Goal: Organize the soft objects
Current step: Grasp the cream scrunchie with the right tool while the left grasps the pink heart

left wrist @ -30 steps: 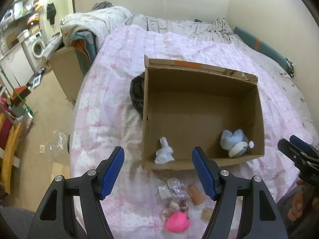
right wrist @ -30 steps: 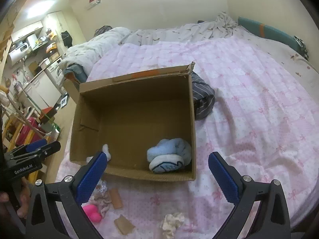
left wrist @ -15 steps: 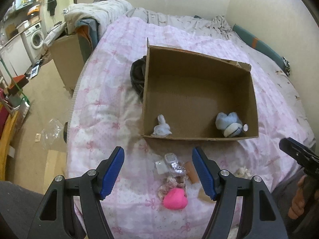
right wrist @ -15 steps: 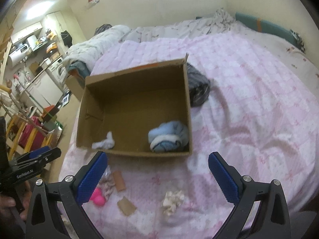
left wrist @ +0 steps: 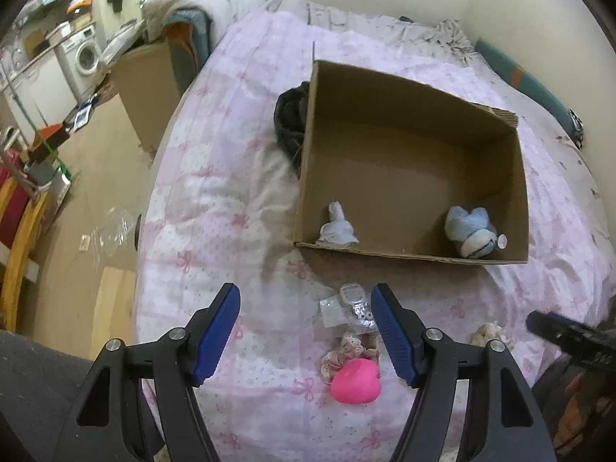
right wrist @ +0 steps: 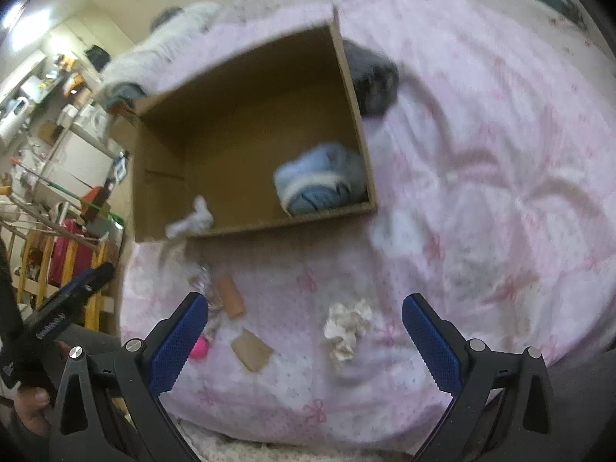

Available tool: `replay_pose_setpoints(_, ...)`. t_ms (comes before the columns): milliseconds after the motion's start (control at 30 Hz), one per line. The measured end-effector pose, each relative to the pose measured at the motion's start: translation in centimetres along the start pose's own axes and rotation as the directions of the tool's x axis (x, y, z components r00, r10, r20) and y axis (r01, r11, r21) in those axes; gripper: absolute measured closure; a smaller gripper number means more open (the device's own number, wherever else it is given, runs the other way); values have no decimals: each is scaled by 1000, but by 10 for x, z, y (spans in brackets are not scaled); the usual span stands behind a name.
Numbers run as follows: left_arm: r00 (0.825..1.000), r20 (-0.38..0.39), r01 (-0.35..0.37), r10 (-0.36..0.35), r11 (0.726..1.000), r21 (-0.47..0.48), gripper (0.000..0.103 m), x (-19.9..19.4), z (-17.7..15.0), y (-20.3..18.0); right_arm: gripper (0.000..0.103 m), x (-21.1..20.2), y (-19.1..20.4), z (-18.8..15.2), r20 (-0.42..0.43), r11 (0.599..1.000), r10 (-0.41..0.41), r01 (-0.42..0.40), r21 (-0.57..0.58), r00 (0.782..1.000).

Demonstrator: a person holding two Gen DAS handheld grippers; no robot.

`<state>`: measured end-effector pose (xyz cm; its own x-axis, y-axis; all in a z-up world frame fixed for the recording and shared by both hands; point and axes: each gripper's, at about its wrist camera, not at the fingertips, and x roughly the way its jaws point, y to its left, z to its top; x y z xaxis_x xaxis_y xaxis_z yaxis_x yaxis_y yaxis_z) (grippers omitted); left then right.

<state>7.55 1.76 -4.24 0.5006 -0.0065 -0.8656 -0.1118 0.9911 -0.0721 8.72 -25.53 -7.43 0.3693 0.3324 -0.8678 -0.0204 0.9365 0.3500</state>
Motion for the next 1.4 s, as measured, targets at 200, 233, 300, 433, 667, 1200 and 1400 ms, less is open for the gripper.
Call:
replay_pose_setpoints(200, 999, -37, 11, -11, 1000, -20, 35, 8, -1, 2, 10, 31, -14, 1, -112, 997, 1, 7, 72, 994)
replay_pose_setpoints(233, 999, -37, 11, -11, 1000, -20, 35, 8, -1, 2, 14, 36, -18, 0, -132, 995, 17, -4, 99, 991)
replay_pose_setpoints(300, 999, -36, 8, -8, 1000, -20, 35, 9, 0, 2, 15, 49, -24, -2, -180, 990, 14, 11, 137, 984)
replay_pose_setpoints(433, 999, -43, 14, -15, 999, -29, 35, 12, 0, 2, 33, 73, -26, -5, -249, 989, -1, 38, 145, 969)
replay_pose_setpoints(667, 997, -69, 26, -28, 999, -41, 35, 21, 0, 2, 86, 81, -21, -6, -239, 991, 35, -3, 132, 970)
replay_pose_setpoints(1200, 943, -312, 109, -113, 994, -32, 36, 58, -28, -13, 87, 31, 8, -1, -72, 981, 183, -178, 70, 980)
replay_pose_setpoints(1400, 912, -398, 131, -100, 990, 50, 60, 72, -44, -34, 87, 34, 2, -2, -76, 979, 185, -178, 94, 980)
